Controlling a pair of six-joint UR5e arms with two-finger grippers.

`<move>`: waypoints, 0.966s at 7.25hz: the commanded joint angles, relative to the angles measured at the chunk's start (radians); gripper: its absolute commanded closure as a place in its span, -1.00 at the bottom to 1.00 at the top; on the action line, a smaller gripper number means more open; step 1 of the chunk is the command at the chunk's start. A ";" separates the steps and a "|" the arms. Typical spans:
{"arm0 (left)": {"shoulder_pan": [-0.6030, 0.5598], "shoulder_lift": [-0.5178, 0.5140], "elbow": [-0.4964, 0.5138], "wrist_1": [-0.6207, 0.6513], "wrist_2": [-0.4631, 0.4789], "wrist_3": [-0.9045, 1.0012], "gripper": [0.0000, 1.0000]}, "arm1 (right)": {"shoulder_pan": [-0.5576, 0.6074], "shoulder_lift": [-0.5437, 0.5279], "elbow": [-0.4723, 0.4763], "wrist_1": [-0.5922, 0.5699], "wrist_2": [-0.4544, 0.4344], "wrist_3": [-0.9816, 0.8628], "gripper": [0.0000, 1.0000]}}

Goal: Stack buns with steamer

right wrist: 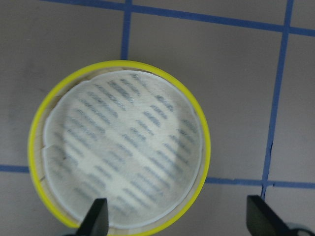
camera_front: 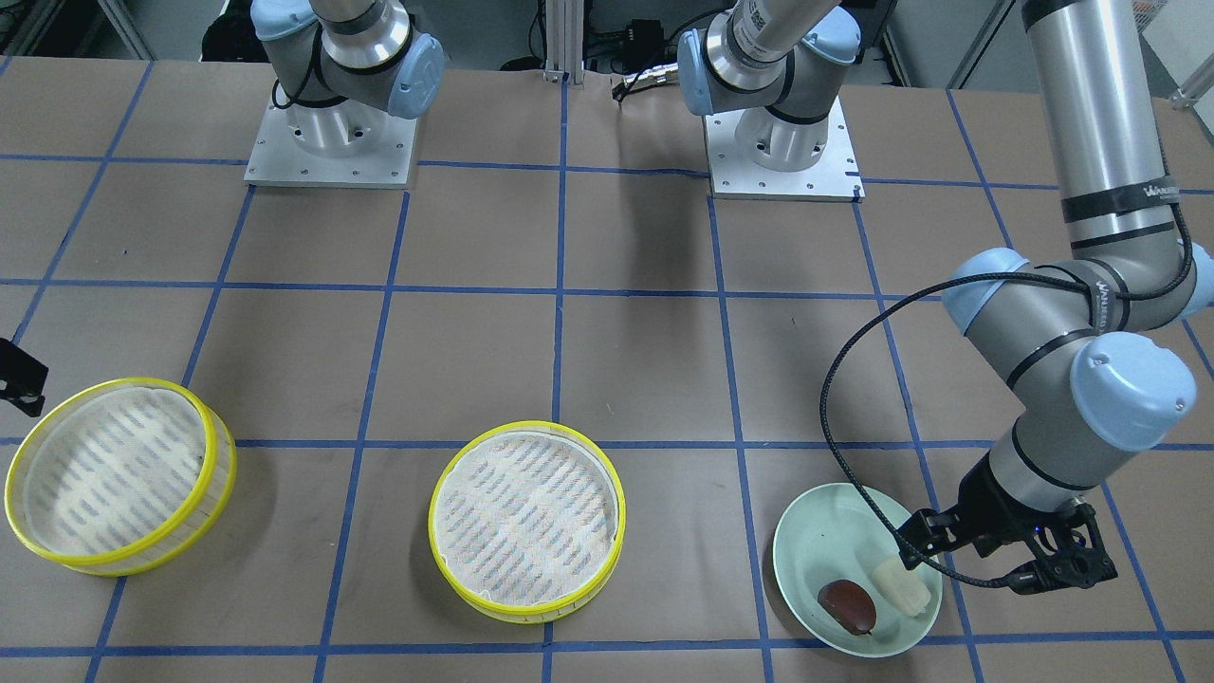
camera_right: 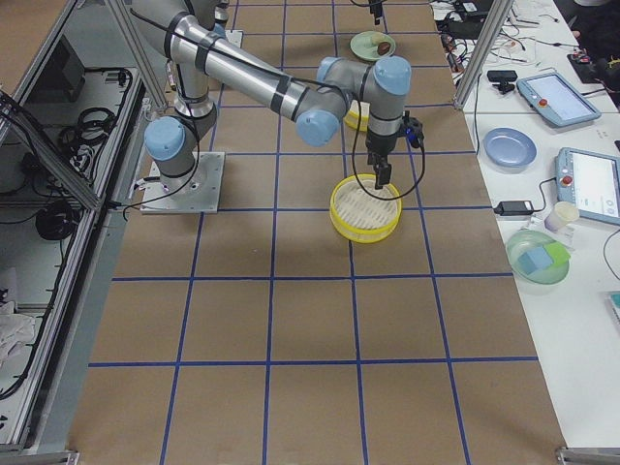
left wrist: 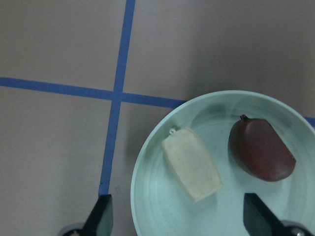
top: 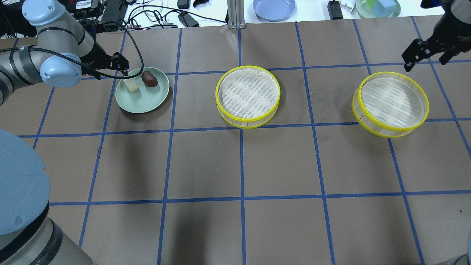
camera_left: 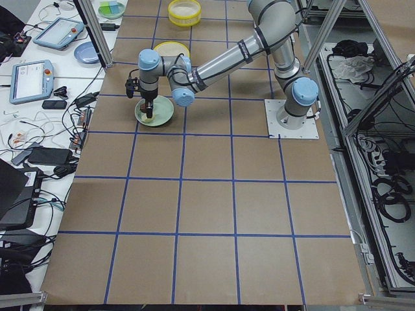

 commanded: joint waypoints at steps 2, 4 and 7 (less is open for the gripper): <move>0.001 -0.077 0.024 0.026 -0.010 -0.126 -0.78 | -0.097 0.190 -0.009 -0.147 0.021 -0.055 -0.93; 0.001 -0.105 0.031 0.026 -0.025 -0.194 -0.66 | -0.100 0.210 0.003 -0.130 0.024 -0.051 -0.84; -0.003 -0.116 0.029 0.015 -0.027 -0.260 0.15 | -0.100 0.235 0.011 -0.118 0.024 -0.054 -0.33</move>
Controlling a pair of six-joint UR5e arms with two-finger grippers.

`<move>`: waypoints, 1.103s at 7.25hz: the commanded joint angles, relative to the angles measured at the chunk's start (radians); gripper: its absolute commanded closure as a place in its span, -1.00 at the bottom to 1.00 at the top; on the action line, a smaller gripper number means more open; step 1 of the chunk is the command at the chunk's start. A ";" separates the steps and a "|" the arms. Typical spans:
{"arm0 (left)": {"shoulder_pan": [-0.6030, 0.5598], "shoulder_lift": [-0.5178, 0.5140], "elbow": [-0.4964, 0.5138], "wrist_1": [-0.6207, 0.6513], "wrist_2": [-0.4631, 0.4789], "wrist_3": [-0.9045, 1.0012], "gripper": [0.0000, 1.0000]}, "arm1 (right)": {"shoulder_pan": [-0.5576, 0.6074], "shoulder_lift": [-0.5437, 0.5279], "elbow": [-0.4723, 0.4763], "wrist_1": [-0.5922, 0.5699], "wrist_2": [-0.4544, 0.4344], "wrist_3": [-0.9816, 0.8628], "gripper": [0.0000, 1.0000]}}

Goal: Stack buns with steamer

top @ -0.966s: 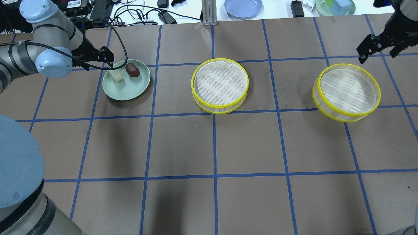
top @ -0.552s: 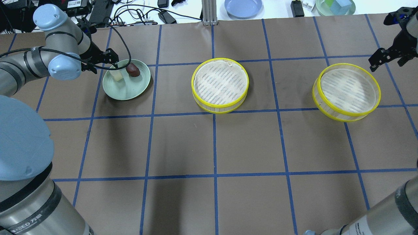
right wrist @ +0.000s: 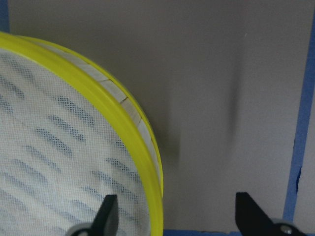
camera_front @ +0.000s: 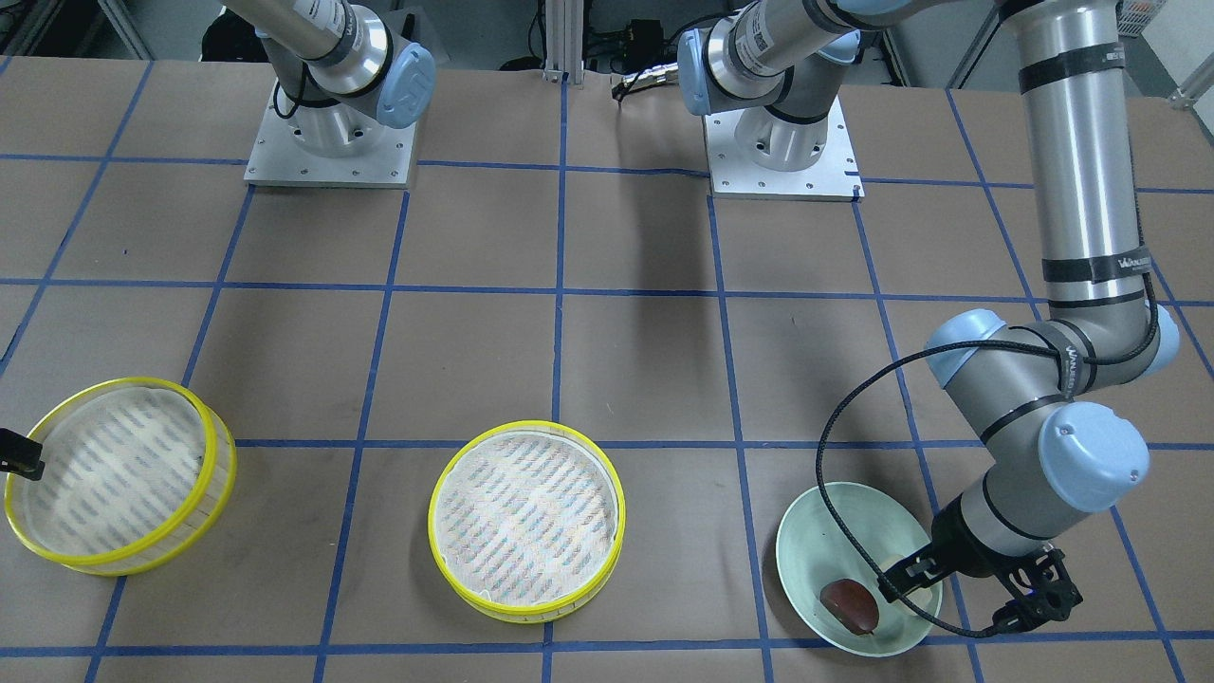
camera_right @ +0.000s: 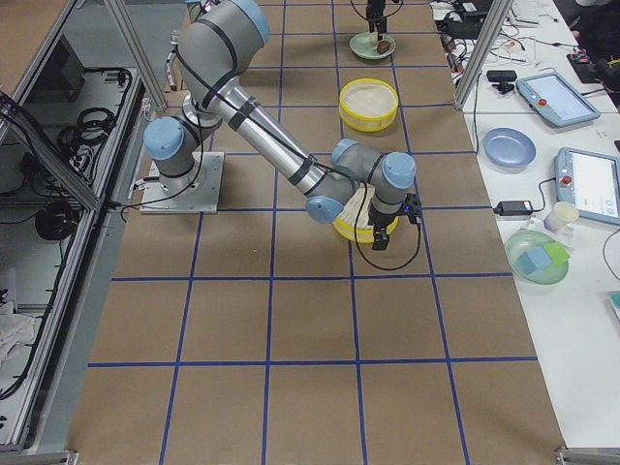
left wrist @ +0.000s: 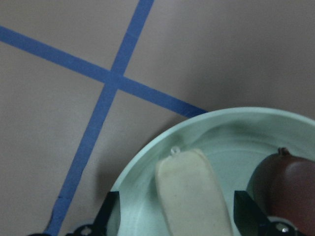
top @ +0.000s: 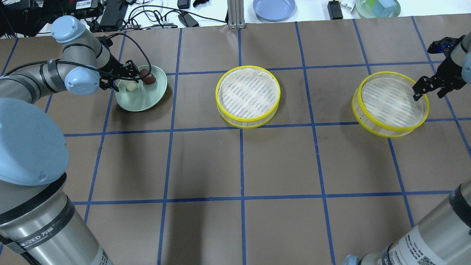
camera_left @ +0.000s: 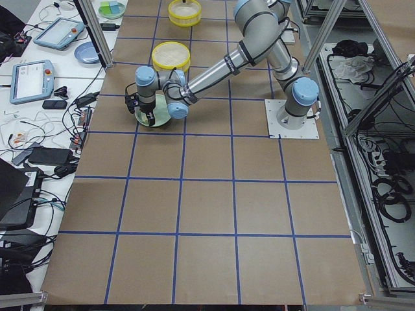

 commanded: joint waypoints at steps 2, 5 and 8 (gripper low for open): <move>-0.001 -0.001 0.003 -0.006 0.002 0.003 1.00 | 0.001 0.004 0.002 0.006 0.000 -0.002 0.63; -0.010 0.060 0.003 -0.067 0.055 0.087 1.00 | 0.006 -0.028 -0.003 0.038 -0.001 0.001 0.96; -0.164 0.135 0.012 -0.078 0.054 -0.099 1.00 | 0.070 -0.097 -0.014 0.069 -0.014 0.054 1.00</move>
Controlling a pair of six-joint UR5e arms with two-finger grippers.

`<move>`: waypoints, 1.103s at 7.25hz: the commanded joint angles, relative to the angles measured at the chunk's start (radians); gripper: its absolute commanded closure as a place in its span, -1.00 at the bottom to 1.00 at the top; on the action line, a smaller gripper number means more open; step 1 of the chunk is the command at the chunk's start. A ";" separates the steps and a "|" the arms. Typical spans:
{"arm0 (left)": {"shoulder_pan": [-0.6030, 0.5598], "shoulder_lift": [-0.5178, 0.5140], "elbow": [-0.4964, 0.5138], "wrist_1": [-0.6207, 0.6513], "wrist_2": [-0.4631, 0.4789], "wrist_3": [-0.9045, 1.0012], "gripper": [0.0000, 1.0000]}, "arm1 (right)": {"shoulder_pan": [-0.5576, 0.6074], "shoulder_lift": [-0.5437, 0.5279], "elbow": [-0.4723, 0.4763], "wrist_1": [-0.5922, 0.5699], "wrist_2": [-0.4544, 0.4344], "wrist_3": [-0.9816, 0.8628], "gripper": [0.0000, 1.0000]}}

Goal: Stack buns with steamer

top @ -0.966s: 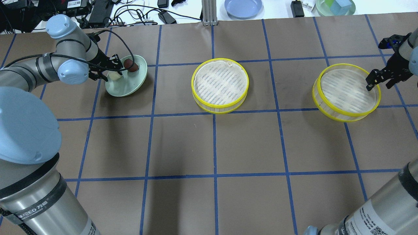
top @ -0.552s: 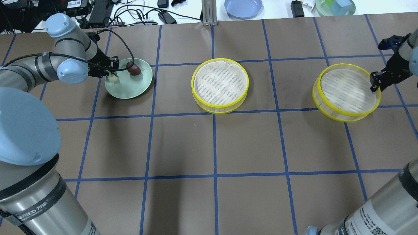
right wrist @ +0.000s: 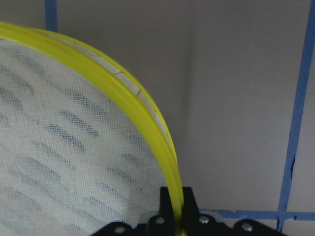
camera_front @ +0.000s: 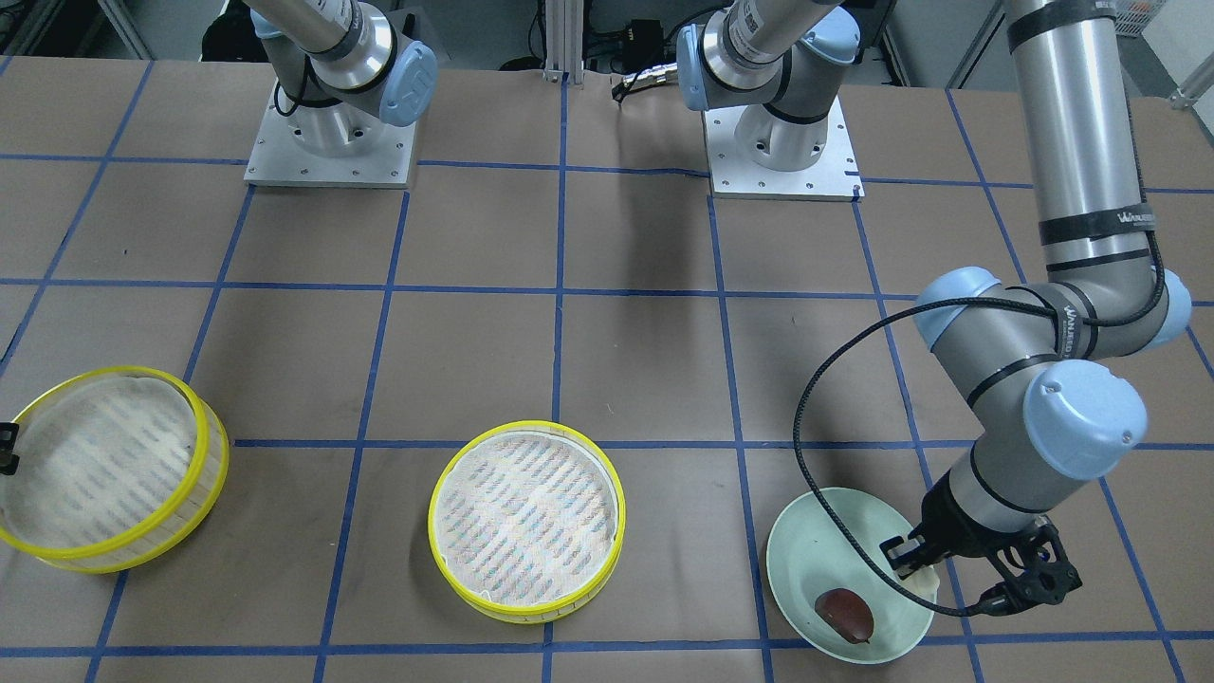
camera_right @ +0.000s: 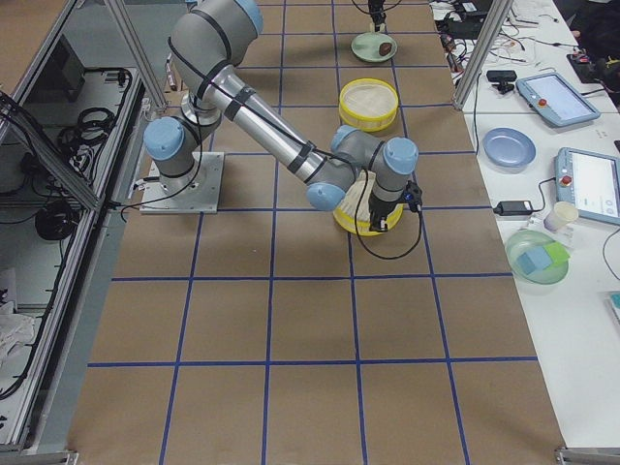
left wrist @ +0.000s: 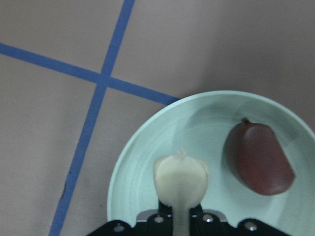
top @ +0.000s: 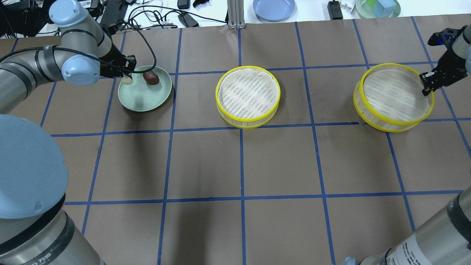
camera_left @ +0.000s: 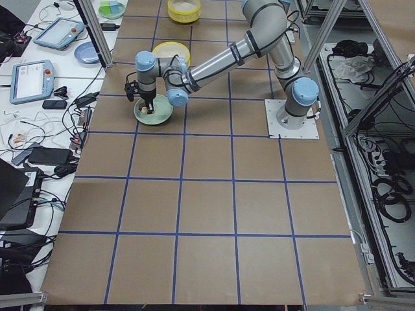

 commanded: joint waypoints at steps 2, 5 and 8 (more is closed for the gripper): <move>-0.215 0.042 0.004 0.029 -0.040 -0.312 1.00 | 0.092 -0.068 -0.003 0.016 -0.009 0.084 1.00; -0.332 0.007 0.006 0.136 -0.240 -0.434 1.00 | 0.197 -0.093 -0.003 0.090 -0.032 0.315 1.00; -0.406 -0.019 -0.008 0.133 -0.245 -0.490 -0.97 | 0.281 -0.121 -0.003 0.113 -0.031 0.445 1.00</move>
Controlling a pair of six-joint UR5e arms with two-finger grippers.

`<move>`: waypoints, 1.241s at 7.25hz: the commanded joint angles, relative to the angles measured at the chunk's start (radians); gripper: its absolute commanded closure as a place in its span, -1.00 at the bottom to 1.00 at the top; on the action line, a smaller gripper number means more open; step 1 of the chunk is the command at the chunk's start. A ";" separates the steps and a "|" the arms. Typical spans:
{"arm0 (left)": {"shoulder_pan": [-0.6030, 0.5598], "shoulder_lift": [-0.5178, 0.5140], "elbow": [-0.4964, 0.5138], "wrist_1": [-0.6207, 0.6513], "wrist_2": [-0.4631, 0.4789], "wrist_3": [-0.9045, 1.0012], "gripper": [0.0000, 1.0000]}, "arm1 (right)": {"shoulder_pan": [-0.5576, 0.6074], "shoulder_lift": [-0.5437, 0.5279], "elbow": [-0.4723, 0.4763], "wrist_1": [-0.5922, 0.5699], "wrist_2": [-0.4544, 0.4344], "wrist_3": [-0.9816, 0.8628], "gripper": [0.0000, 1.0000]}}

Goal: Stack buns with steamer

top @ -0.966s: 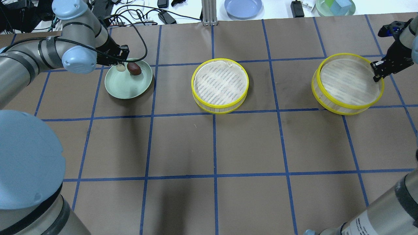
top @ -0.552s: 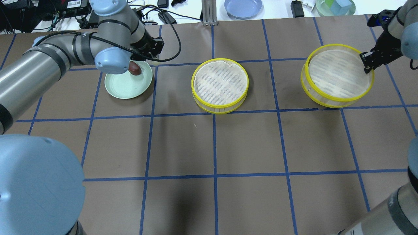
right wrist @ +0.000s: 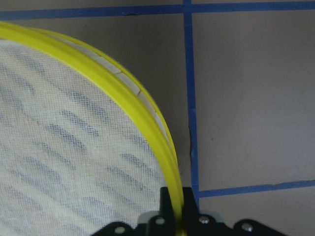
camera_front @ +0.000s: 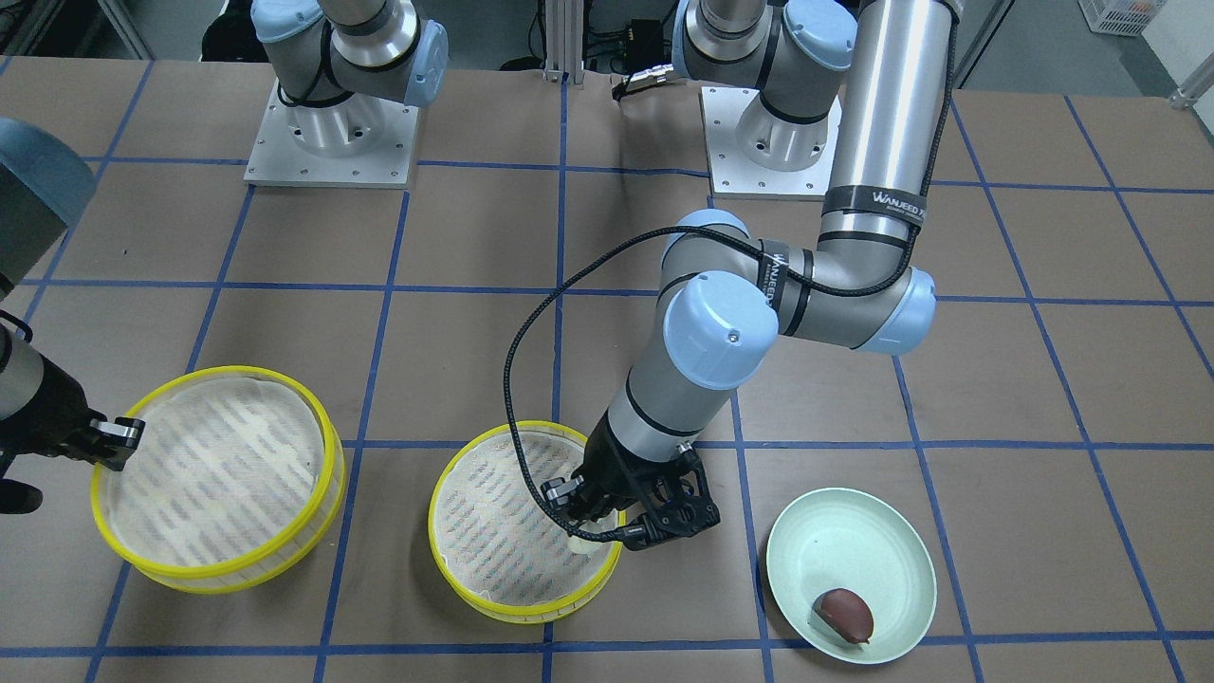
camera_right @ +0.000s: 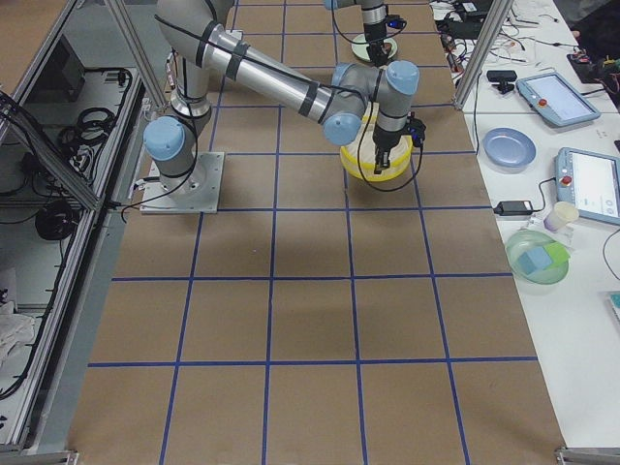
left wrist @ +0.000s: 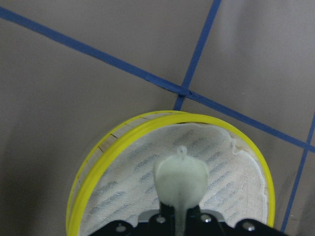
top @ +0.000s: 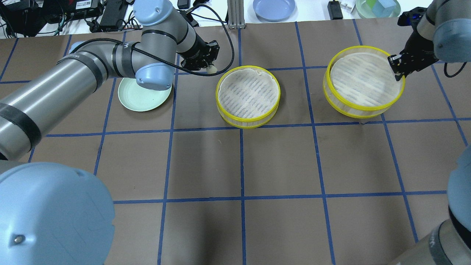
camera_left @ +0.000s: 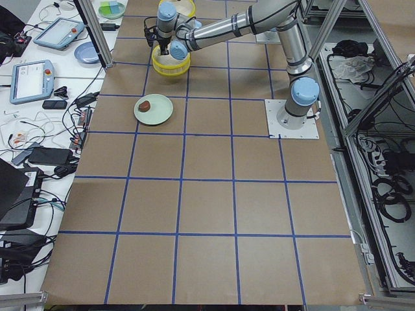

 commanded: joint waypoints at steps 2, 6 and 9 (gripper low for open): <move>-0.016 -0.007 0.001 -0.003 -0.025 -0.021 -1.00 | 0.070 -0.011 0.000 0.018 0.001 0.132 1.00; -0.015 0.001 0.007 -0.009 -0.025 -0.008 -1.00 | 0.141 -0.011 -0.006 0.024 0.014 0.241 1.00; 0.116 0.062 0.013 -0.145 0.097 0.281 -1.00 | 0.220 -0.011 -0.006 0.021 0.016 0.387 1.00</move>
